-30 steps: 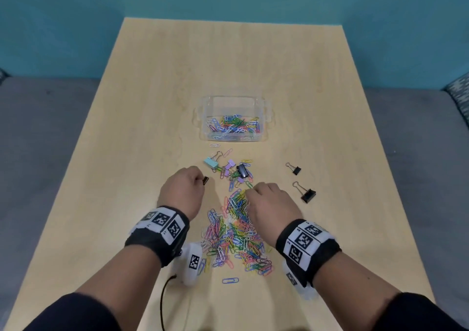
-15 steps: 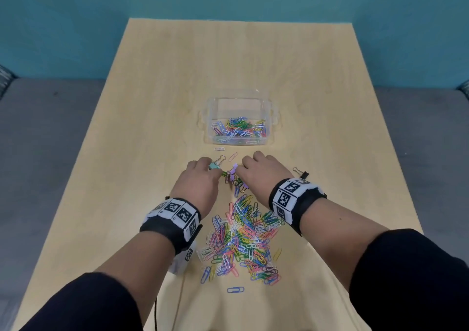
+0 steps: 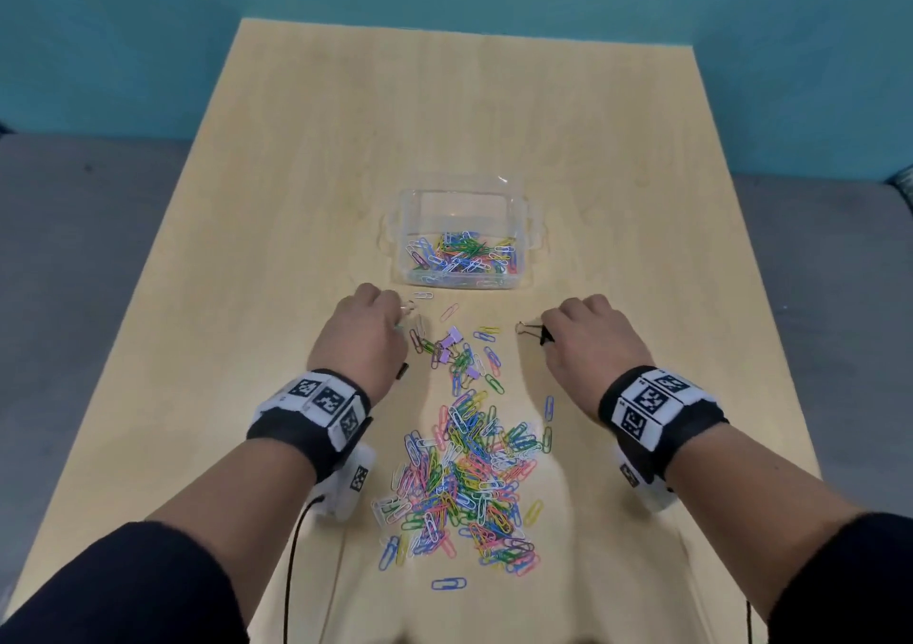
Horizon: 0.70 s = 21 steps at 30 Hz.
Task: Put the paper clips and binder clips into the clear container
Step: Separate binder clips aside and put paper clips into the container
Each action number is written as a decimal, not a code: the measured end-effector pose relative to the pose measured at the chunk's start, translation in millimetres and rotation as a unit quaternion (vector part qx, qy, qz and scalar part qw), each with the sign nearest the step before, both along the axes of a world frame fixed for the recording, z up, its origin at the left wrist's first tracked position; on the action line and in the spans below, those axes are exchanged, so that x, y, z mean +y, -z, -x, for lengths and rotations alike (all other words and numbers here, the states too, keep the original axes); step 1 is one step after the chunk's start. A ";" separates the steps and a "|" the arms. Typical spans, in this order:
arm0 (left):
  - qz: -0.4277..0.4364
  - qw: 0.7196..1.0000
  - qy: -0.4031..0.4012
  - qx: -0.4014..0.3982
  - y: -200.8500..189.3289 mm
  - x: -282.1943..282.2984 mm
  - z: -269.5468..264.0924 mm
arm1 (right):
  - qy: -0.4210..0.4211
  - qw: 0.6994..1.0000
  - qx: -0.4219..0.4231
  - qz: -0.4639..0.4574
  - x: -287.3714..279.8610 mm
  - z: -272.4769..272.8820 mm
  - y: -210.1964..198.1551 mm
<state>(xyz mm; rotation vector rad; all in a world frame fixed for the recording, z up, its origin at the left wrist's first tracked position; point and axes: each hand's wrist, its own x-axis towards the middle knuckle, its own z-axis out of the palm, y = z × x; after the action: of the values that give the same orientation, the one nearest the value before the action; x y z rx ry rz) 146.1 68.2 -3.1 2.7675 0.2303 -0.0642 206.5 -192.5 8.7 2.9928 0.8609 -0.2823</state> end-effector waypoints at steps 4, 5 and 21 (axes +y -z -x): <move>-0.029 0.999 -0.024 0.004 -0.4 15.5 5.4 | -0.106 0.993 -0.029 -0.053 11.3 21.9 2.5; -0.047 0.999 0.011 -0.001 0.2 11.9 5.5 | -0.136 0.989 -0.021 -0.062 18.1 27.7 4.9; -0.151 0.961 0.226 0.043 14.2 -5.9 33.9 | -0.111 0.990 0.082 -0.014 34.9 76.8 22.4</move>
<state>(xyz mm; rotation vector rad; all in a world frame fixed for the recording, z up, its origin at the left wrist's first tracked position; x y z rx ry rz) 112.2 62.3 -17.3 3.0661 -0.4106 -0.2877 129.7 -157.6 -13.7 2.8929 1.2104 -0.5194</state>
